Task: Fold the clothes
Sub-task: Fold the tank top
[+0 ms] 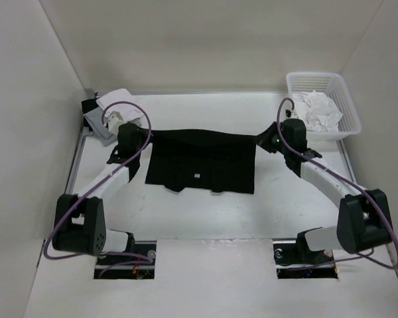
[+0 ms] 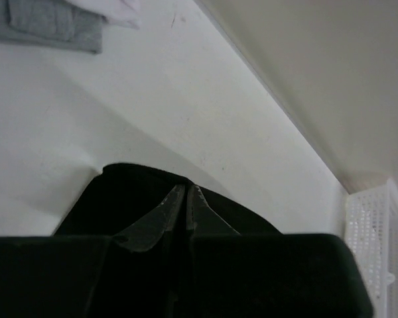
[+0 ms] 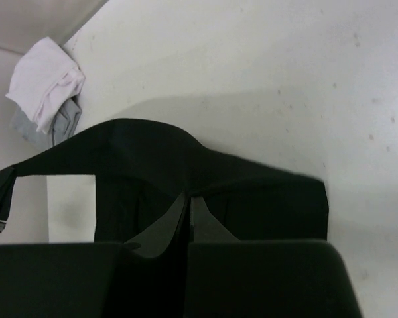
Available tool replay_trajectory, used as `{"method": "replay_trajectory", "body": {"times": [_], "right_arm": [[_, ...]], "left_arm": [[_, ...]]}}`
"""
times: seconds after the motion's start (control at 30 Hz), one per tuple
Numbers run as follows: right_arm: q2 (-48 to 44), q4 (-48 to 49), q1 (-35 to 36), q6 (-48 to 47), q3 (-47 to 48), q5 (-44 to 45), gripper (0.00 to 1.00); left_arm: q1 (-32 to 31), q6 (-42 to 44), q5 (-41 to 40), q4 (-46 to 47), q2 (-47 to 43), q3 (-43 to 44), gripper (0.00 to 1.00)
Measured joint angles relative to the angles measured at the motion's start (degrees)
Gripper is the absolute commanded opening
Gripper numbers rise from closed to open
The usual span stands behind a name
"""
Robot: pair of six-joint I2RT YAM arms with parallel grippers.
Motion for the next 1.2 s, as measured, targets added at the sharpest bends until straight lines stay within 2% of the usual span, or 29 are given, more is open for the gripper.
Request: {"method": "replay_trajectory", "body": {"times": [0.37, 0.63, 0.87, 0.93, 1.03, 1.07, 1.13, 1.2], "right_arm": [[-20.94, -0.04, 2.49, 1.51, -19.23, 1.4, 0.01], [-29.73, -2.54, 4.98, 4.04, -30.56, 3.08, 0.01], [-35.12, -6.99, 7.23, 9.14, -35.71, 6.27, 0.02], [-35.69, -7.34, 7.5, 11.1, -36.28, 6.82, 0.07], [-35.63, -7.41, 7.89, 13.86, -38.01, 7.54, 0.29], [-35.58, -7.78, 8.0, 14.49, -38.73, 7.78, 0.4], [-35.74, -9.25, 8.28, 15.52, -39.3, 8.66, 0.52], [-36.48, -9.84, 8.55, 15.67, -39.3, 9.84, 0.62]], "left_arm": [[6.4, -3.72, 5.2, -2.91, -26.05, -19.98, 0.02], [10.4, -3.63, 9.97, -10.03, -40.04, -28.5, 0.02], [10.88, -3.37, 12.33, -18.53, -48.7, -32.85, 0.03], [10.88, -3.3, 12.57, -20.94, -50.99, -33.81, 0.07], [11.32, -2.73, 12.87, -23.41, -51.43, -34.05, 0.22], [11.63, -2.49, 12.85, -23.96, -50.82, -34.05, 0.31], [12.52, -1.88, 12.7, -25.55, -49.88, -33.97, 0.4], [13.64, -1.64, 12.02, -27.32, -50.14, -33.81, 0.4]]}}
